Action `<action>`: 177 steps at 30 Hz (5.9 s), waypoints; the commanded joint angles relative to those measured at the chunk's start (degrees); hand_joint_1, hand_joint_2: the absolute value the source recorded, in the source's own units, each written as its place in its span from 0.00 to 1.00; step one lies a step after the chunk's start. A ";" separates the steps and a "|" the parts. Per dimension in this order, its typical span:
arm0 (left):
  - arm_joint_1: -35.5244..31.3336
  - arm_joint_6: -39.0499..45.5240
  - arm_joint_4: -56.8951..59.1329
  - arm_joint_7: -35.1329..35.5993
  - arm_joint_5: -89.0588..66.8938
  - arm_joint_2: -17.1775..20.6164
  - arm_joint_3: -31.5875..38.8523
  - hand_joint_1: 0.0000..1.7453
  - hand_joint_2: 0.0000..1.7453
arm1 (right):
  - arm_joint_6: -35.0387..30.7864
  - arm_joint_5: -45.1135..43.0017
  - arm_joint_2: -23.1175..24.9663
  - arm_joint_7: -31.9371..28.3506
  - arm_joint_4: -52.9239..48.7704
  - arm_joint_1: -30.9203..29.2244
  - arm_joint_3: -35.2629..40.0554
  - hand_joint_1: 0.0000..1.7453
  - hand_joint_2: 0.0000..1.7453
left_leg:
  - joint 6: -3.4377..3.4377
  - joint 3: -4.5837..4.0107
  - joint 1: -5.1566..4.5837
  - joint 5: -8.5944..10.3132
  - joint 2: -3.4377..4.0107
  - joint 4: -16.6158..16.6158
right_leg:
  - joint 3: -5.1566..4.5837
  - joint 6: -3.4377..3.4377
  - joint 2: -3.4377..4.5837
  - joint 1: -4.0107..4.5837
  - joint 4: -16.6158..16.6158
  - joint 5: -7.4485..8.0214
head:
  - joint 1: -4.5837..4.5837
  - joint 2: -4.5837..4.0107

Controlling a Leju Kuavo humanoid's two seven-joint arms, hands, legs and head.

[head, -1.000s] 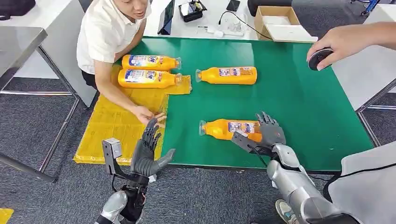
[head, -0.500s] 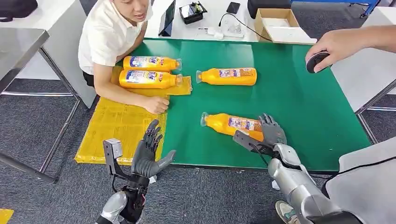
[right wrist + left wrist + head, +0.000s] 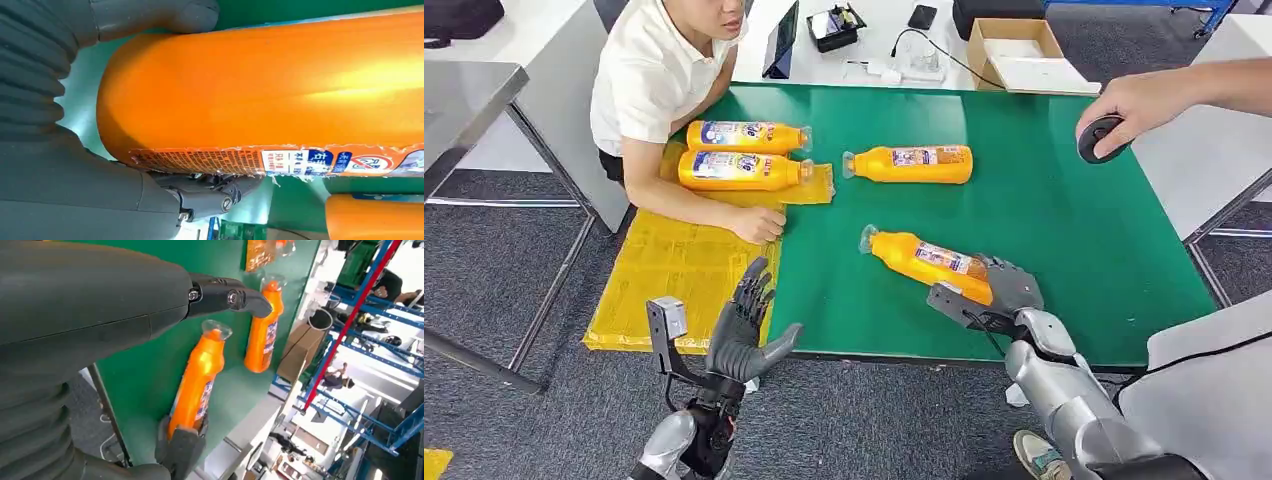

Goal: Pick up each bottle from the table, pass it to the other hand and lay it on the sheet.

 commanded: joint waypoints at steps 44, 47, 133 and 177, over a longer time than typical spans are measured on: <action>-1.26 -4.15 2.85 -1.77 13.61 -0.45 -1.75 0.00 1.00 | 14.18 -41.71 10.18 -21.12 -31.25 17.27 12.33 1.00 1.00 | -0.12 -0.52 0.14 -0.04 0.03 -0.04 | -0.47 -0.16 0.02 0.15 0.05 -0.06 | 0.00 0.00; -1.98 -5.15 2.04 -1.78 14.39 -0.56 -3.26 0.00 1.00 | 14.78 -40.86 10.97 -22.05 -27.42 16.54 15.69 0.99 1.00 | -0.12 -0.52 0.16 -0.06 0.00 -0.03 | -0.46 -0.17 0.00 0.18 0.06 -0.08 | 0.00 0.00; -11.97 23.51 15.08 -0.35 -61.62 8.69 5.00 1.00 1.00 | -20.49 -36.18 11.72 -26.51 -47.69 37.42 9.22 0.00 0.00 | -0.14 -0.68 0.14 0.06 -0.07 -0.12 | -0.64 -0.15 -0.08 0.14 0.03 -0.05 | 0.00 0.00; -35.94 1.31 60.17 7.83 -64.33 1.45 10.67 0.00 1.00 | -17.54 -38.70 14.04 -28.43 -37.18 33.04 12.43 0.00 0.00 | -0.19 -0.04 0.15 0.06 0.08 -0.19 | -0.05 -0.24 0.11 0.15 0.05 0.00 | 0.02 0.00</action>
